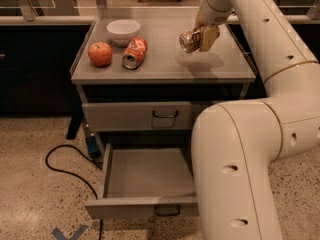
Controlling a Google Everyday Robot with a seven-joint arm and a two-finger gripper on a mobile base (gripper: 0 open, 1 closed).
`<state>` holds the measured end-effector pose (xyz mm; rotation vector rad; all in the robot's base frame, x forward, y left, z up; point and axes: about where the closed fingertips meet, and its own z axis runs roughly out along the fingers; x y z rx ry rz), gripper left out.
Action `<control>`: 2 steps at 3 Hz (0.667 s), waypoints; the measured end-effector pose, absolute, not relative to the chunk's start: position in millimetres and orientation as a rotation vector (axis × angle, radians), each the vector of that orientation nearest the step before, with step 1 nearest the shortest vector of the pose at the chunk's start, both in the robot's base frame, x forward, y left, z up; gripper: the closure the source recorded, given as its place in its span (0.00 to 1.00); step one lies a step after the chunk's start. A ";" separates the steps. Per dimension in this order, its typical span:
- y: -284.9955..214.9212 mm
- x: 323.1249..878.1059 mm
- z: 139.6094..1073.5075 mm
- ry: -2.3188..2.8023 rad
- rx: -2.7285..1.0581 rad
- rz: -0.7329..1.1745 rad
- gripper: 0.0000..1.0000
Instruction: Pick orange can from middle drawer and place on counter
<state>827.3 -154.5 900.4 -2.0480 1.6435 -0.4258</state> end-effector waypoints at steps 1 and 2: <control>-154.5 827.3 900.4 1.643 -2.048 -0.426 0.82; -154.5 827.3 900.3 1.643 -2.048 -0.426 0.59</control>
Offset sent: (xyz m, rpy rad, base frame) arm 0.0000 0.0000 0.0000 0.0000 0.0000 0.0000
